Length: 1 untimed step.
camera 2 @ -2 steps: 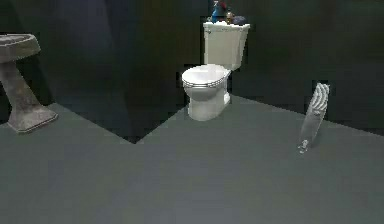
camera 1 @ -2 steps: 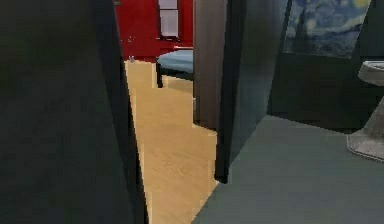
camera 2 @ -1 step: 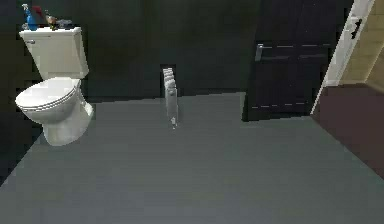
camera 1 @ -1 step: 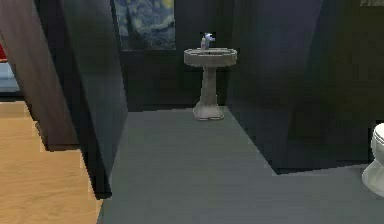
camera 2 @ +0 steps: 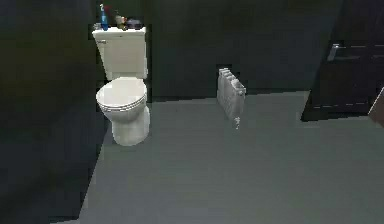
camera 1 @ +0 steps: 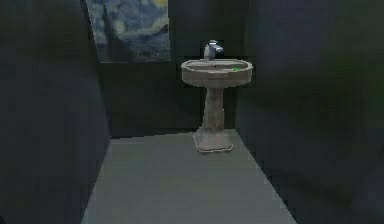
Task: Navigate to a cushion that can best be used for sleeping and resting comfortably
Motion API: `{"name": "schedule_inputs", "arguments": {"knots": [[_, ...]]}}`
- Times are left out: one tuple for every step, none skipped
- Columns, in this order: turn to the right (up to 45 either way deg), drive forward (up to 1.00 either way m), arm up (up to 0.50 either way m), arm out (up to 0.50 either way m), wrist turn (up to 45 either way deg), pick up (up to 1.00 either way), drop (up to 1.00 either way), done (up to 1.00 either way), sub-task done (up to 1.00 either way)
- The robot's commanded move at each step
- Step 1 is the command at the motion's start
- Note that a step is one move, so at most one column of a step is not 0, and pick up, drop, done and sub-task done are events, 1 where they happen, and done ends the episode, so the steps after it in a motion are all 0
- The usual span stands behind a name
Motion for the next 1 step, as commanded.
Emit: {"name": "schedule_inputs", "arguments": {"knots": [[-45.0,0.0,0.0,0.0,0.0,0.0,0.0,0.0,0.0]]}}
